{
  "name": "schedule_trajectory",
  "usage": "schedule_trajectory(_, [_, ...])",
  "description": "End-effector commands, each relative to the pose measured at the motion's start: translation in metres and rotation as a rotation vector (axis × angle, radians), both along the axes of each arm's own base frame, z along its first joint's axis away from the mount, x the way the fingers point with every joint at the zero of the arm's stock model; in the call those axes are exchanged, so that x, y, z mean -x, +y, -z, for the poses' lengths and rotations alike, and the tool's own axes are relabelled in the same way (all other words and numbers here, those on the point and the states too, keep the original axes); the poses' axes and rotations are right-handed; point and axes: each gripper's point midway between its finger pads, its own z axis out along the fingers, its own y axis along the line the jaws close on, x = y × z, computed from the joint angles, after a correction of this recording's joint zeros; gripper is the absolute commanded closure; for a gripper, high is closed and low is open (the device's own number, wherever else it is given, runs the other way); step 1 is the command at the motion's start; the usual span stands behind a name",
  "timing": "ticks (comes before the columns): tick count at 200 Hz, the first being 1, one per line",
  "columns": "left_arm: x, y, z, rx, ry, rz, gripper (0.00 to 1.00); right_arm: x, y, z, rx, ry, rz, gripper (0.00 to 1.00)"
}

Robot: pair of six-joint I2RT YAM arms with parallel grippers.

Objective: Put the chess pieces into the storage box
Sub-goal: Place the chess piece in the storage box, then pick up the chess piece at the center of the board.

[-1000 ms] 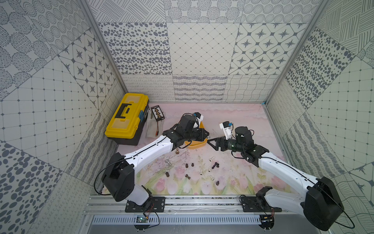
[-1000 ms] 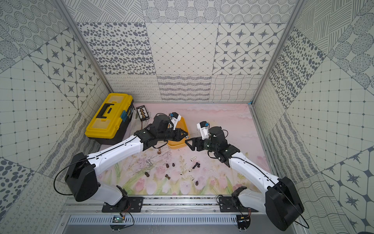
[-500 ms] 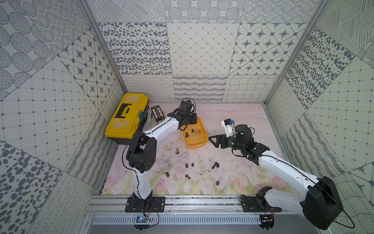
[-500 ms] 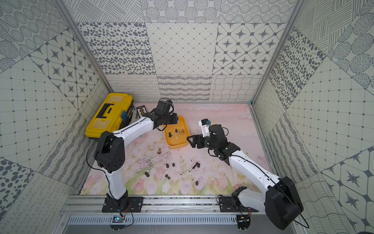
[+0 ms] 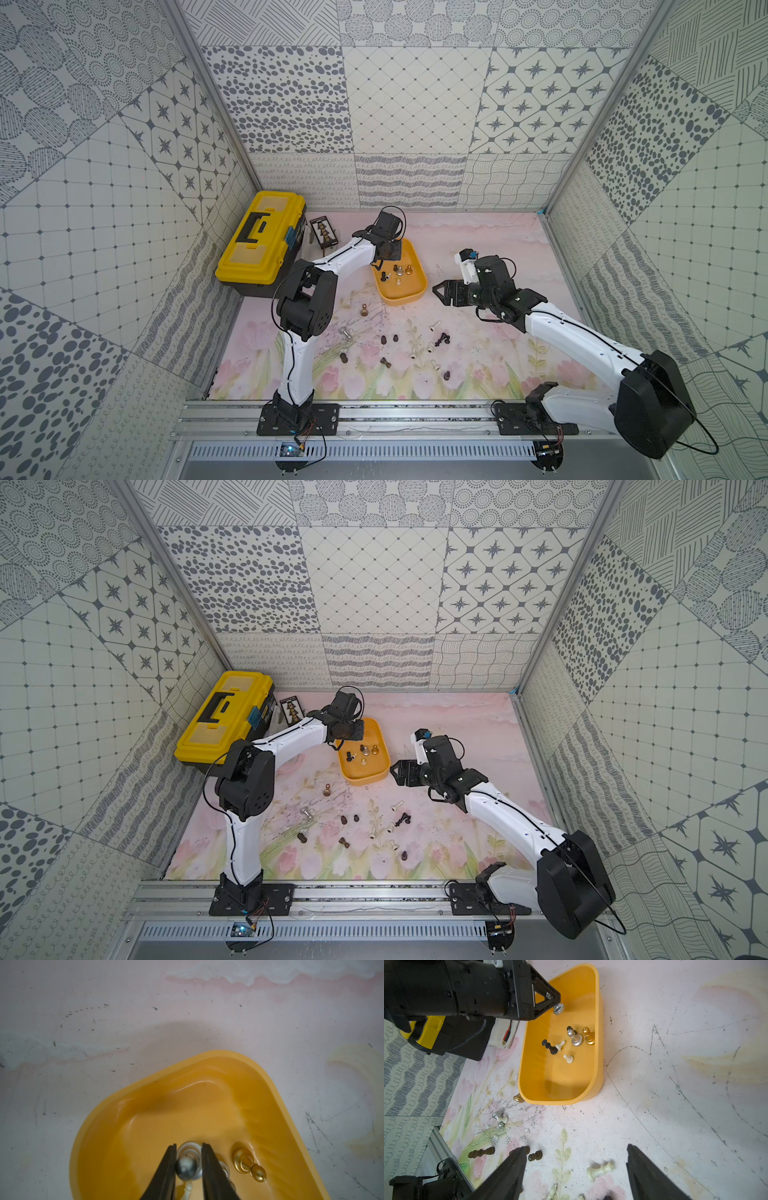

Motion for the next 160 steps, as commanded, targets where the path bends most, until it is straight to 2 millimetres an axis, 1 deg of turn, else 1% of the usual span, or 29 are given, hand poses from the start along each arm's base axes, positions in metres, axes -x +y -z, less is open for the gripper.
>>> schedule_trajectory(1, [0.0, 0.012, 0.005, -0.062, 0.003, -0.013, 0.66, 0.001, -0.002, -0.007, 0.0, -0.021, 0.006, 0.19])
schedule_trajectory(25, [0.002, 0.011, 0.007, -0.049, 0.012, -0.021, 0.64, 0.004, -0.004, -0.011, 0.01, -0.023, -0.001, 0.19])
schedule_trajectory(45, [0.005, 0.01, 0.002, -0.032, 0.013, -0.018, 0.64, 0.008, -0.007, -0.011, 0.012, -0.019, 0.003, 0.19])
schedule_trajectory(62, [0.01, 0.009, -0.01, -0.008, 0.002, -0.014, 0.64, 0.017, -0.01, -0.007, 0.014, 0.017, 0.002, 0.22])
schedule_trajectory(75, [0.015, 0.008, -0.025, 0.021, -0.015, -0.003, 0.64, 0.027, -0.011, 0.002, 0.015, 0.065, -0.002, 0.26])
schedule_trajectory(84, [0.021, 0.007, -0.039, 0.042, -0.032, 0.004, 0.64, 0.036, -0.012, 0.009, 0.021, 0.105, -0.005, 0.29])
schedule_trajectory(104, [0.039, 0.002, -0.068, 0.091, -0.061, 0.032, 0.64, 0.061, -0.012, 0.024, 0.075, 0.177, -0.017, 0.32])
schedule_trajectory(130, [0.075, -0.005, -0.095, 0.135, -0.089, 0.08, 0.64, 0.094, -0.014, 0.043, 0.192, 0.25, -0.03, 0.33])
schedule_trajectory(144, [0.096, -0.009, -0.104, 0.144, -0.104, 0.109, 0.64, 0.113, -0.017, 0.055, 0.246, 0.293, -0.038, 0.36])
schedule_trajectory(160, [0.119, -0.013, -0.107, 0.148, -0.102, 0.137, 0.64, 0.135, -0.019, 0.063, 0.287, 0.324, -0.06, 0.38])
